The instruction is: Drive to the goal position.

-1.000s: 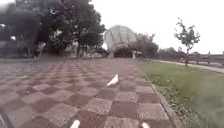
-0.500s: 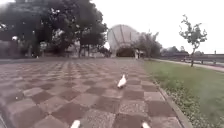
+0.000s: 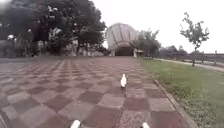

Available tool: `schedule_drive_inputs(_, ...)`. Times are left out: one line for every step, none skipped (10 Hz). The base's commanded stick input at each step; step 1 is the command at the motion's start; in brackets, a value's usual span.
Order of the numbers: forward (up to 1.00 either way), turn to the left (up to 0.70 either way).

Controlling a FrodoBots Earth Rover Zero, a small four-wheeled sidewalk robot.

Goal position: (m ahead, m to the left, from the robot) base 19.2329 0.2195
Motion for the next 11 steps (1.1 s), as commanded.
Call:
schedule_drive_inputs(0.7,0.0)
schedule_drive_inputs(0.7,0.0)
schedule_drive_inputs(0.7,0.0)
schedule_drive_inputs(0.7,0.0)
schedule_drive_inputs(0.7,0.03)
schedule_drive_inputs(0.7,0.24)
schedule_drive_inputs(0.7,0.27)
schedule_drive_inputs(0.7,0.27)
schedule_drive_inputs(0.7,0.27)
schedule_drive_inputs(0.7,0.27)
schedule_drive_inputs(0.7,0.1)
